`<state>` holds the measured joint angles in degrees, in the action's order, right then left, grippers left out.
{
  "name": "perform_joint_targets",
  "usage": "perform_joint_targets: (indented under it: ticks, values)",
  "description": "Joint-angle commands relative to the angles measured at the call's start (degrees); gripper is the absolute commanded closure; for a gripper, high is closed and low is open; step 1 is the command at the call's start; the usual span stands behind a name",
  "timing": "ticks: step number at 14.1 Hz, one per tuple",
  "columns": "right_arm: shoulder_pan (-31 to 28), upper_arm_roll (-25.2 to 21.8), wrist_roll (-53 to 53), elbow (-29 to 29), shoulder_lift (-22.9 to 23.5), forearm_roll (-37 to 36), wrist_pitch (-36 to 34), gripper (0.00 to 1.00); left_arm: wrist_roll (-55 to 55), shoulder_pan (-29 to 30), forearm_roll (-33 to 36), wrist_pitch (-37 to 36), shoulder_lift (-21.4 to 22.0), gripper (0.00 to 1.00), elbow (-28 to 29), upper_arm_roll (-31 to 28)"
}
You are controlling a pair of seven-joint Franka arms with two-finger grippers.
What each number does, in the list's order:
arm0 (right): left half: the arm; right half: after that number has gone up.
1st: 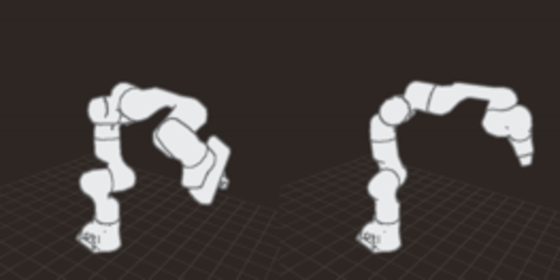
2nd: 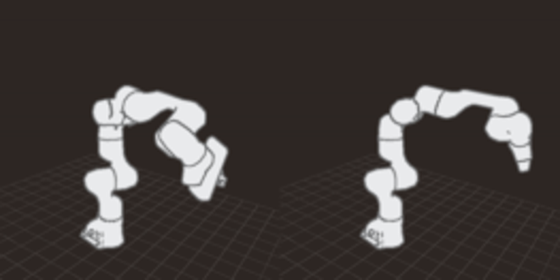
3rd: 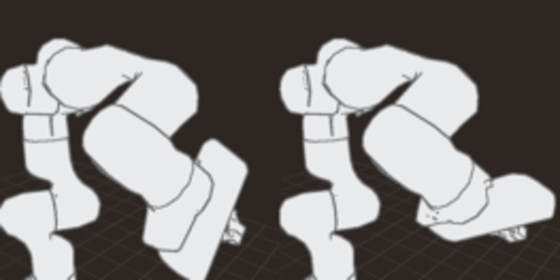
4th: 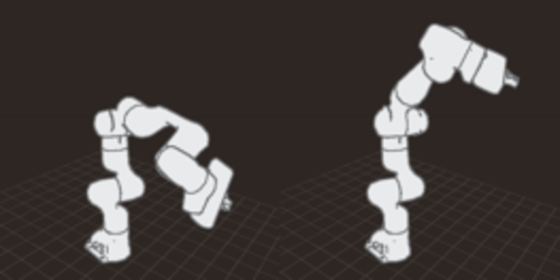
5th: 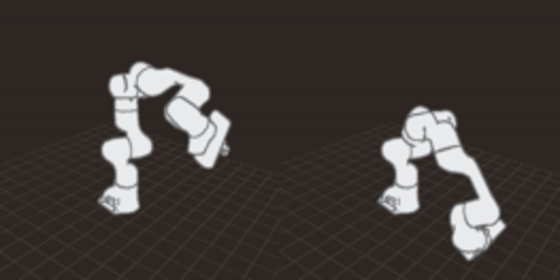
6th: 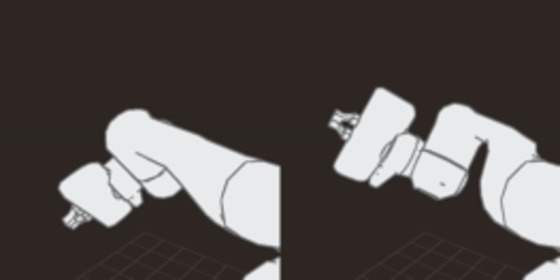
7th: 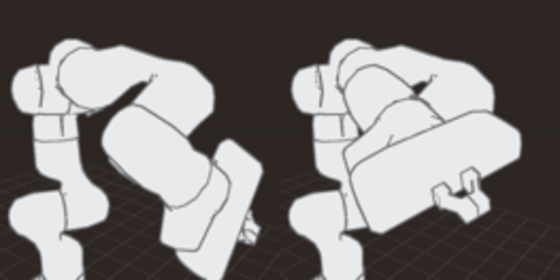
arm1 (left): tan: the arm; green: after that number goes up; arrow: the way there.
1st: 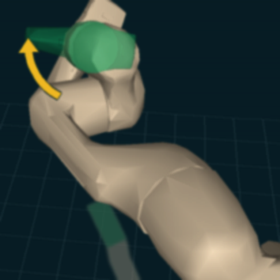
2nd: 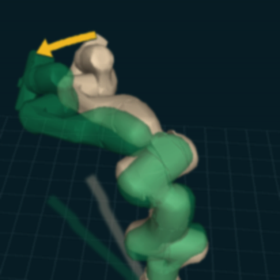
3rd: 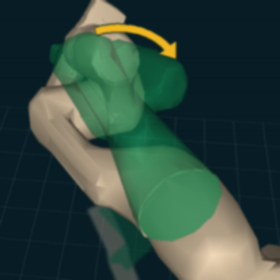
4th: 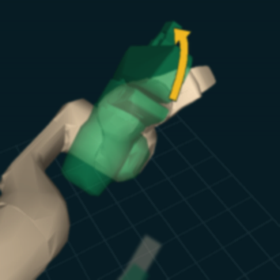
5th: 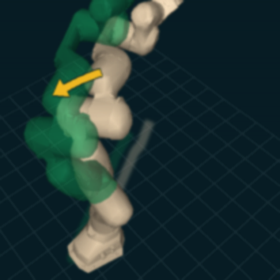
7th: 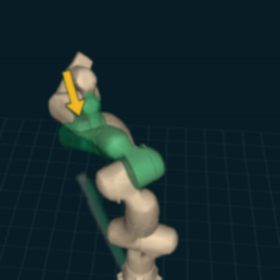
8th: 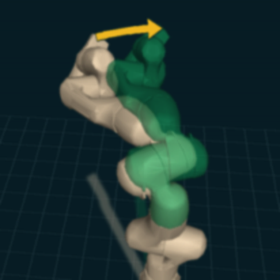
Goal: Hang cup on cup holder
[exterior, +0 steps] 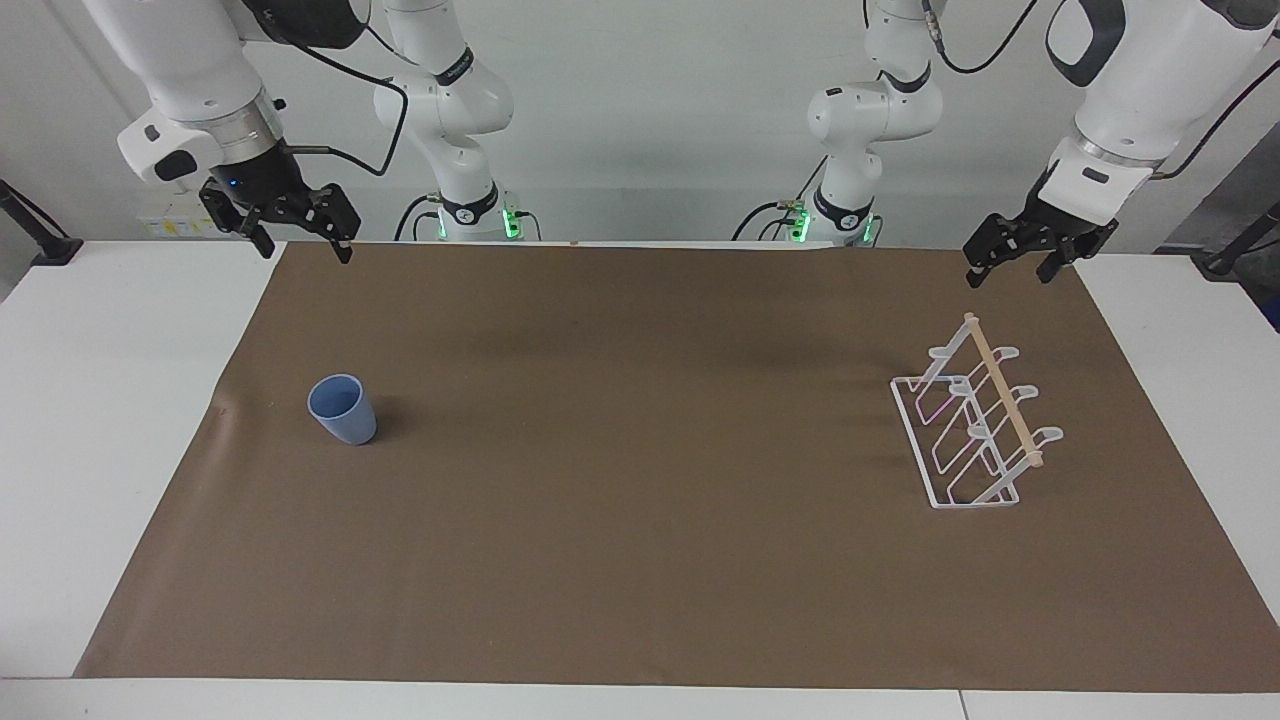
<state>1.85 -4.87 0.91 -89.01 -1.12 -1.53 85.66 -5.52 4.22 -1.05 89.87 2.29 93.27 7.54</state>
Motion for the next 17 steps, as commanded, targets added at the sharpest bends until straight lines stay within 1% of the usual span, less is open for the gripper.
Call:
perform_joint_targets:
  ticks: [1,13,15,17]
  values:
    - [-0.5,0.1,-1.1,-1.7,-1.3,1.1,1.4,0.00,0.0,0.2,-0.3,0.2,1.4,0.00,1.5,0.0]
    - [-1.0,-0.1,-1.2,-1.9,-1.4,0.9,1.7,0.00,0.0,0.2,-0.3,0.2,1.4,0.00,1.5,0.0]
    - [-2.5,-0.1,-1.8,-3.4,-2.0,0.9,3.2,0.00,0.0,0.2,-0.3,0.2,1.4,0.00,1.5,0.0]
    - [-3.2,-0.1,-2.1,-7.0,-3.6,0.9,6.6,0.00,0.0,0.2,-0.3,-0.2,1.4,0.00,1.7,0.0]
